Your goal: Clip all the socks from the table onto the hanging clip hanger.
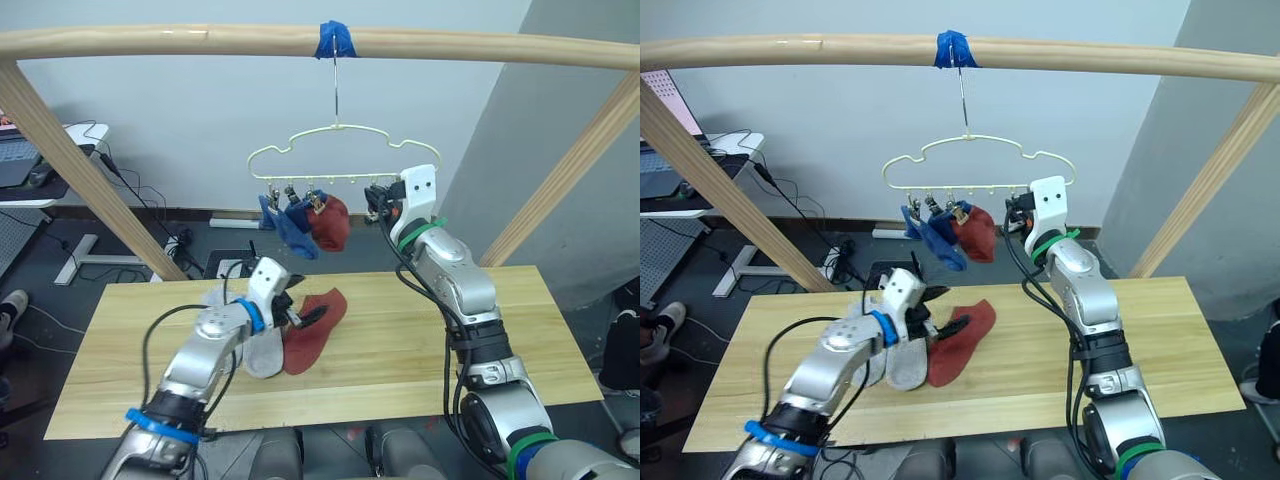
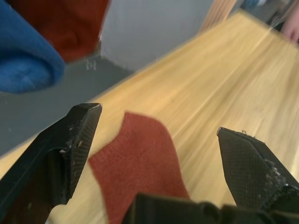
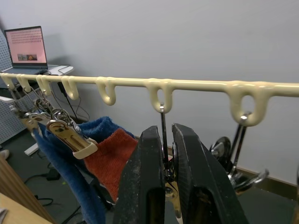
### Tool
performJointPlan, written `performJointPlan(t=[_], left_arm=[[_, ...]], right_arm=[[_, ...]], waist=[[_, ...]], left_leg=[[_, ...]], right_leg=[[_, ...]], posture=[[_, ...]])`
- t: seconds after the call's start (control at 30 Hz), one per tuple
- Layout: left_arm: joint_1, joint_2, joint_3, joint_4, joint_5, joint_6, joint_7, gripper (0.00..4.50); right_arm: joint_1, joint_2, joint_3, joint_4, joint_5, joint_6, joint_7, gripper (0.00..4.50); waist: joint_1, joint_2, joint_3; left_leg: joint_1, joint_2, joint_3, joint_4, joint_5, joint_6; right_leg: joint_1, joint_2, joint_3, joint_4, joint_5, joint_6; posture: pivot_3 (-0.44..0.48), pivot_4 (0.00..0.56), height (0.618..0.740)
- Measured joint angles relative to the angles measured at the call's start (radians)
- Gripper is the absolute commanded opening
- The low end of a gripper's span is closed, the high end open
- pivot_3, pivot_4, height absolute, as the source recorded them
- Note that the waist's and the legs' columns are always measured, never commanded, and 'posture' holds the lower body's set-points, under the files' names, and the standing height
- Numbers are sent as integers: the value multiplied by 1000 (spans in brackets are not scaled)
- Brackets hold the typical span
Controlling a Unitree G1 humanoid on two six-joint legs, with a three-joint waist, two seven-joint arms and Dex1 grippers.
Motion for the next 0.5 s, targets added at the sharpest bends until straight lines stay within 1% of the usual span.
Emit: performJointPlan(t=[0.07, 0.13, 0.17, 0.23, 0.33, 0.47, 0.5], left_arm=[[-82, -51, -23, 145, 51, -17, 34, 4500], [-165, -98, -62, 316, 118, -46, 80, 4500], [-191, -113, -79, 385, 146, -58, 95, 4500], [-203, -123, -87, 478, 177, -70, 111, 4500], [-226, -130, -77, 532, 180, -101, 107, 4500], [-232, -131, -74, 553, 181, -100, 81, 4500], [-232, -129, -73, 553, 181, -99, 75, 4117]], right_arm=[[6, -4, -1, -23, 0, 20, -1, 22], [13, 0, 2, -51, 0, 44, -2, 22], [17, 1, 1, -66, 0, 52, -4, 22], [21, 3, 0, -89, 0, 61, -11, 22], [30, 1, -12, -111, 0, 68, -26, 22], [33, 3, -11, -125, 0, 83, -35, 22], [34, 3, -11, -125, 0, 85, -36, 22]], waist=[[1, 1, 1], [-4, 1, 1], [-10, 1, 1], [-28, 1, 1], [-35, 1, 1], [-46, 1, 1], [-47, 1, 1]], left_leg=[[0, -1, 0, 1, 0, 0], [-1, -1, 0, 2, 0, 1], [-1, -1, 1, 2, 0, 1], [-1, -1, 1, 1, 0, 1], [-1, 0, -1, 1, 0, 1], [0, -1, -1, 2, 0, 1], [0, -1, -1, 2, 0, 1]], right_leg=[[0, 0, 0, 0, 0, 0], [0, 0, 0, 0, 0, 0], [0, 0, 1, 0, 0, 0], [0, 0, 1, -1, 0, 0], [0, 0, -1, 0, 0, 0], [1, 0, 0, 0, 0, 0], [2, 0, 0, 0, 0, 0]], posture=[[-101, 174, 740], [-112, 175, 740], [-125, 174, 740], [-136, 173, 740], [-136, 173, 740], [-159, 174, 740], [-159, 174, 740]])
